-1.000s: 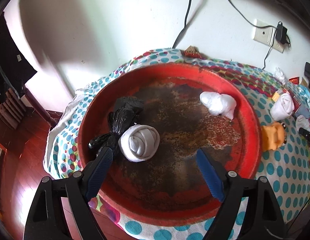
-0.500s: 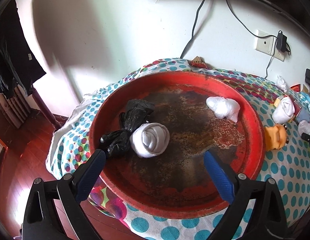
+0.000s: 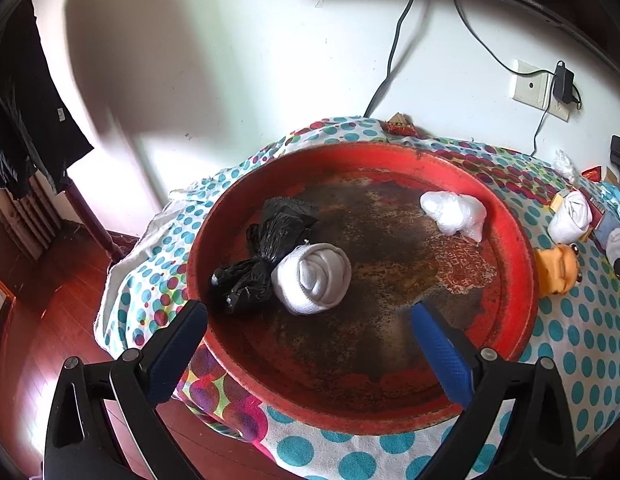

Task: Organize objects
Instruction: 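Carry the white sock with the right gripper into the red tray and release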

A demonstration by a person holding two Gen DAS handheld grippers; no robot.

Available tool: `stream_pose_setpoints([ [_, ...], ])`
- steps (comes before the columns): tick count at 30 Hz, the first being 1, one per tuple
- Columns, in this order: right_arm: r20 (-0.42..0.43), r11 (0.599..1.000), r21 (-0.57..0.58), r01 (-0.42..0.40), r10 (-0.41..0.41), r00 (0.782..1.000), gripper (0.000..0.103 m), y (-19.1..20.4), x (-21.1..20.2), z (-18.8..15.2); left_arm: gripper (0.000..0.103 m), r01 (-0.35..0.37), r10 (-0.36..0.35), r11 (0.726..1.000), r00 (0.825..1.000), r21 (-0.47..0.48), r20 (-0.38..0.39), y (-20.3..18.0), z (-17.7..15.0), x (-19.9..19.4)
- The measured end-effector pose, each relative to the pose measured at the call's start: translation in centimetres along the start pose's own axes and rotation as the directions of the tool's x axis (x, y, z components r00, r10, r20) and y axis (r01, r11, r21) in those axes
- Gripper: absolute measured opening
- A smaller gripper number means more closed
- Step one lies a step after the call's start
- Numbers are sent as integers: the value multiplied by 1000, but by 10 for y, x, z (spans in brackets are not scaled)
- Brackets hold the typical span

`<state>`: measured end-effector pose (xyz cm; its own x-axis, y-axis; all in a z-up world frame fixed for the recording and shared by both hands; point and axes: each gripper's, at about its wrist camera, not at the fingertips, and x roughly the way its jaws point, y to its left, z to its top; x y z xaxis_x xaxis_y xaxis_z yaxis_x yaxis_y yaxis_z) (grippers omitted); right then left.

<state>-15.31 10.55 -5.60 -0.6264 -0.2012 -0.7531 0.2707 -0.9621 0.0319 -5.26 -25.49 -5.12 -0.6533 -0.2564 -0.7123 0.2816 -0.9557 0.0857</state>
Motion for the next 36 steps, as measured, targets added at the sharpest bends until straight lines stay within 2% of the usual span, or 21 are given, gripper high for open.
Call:
stream_pose_setpoints([
  [4, 17, 998, -38, -45, 45, 999, 25, 28, -11, 7, 102, 11, -11, 1000, 1000, -24, -3, 5, 0, 2],
  [7, 13, 992, -78, -98, 99, 995, 25, 54, -16, 15, 102, -7, 7, 1000, 1000, -22, -2, 7, -1, 4],
  [13, 1, 967, -153, -203, 205, 979, 25, 109, -25, 24, 102, 3, -4, 999, 1000, -41, -9, 16, -1, 7],
  [17, -37, 944, -209, -255, 253, 967, 25, 148, -20, 25, 102, 18, -18, 997, 1000, -73, -5, 25, 0, 6],
  [26, -126, 909, -301, -288, 261, 957, 25, 221, 9, 21, 102, 29, -29, 988, 1000, -151, 2, 50, 0, 9],
  [36, -196, 905, -313, -288, 235, 952, 25, 255, 52, 24, 102, 35, -38, 979, 999, -202, -14, 67, -1, 18],
])
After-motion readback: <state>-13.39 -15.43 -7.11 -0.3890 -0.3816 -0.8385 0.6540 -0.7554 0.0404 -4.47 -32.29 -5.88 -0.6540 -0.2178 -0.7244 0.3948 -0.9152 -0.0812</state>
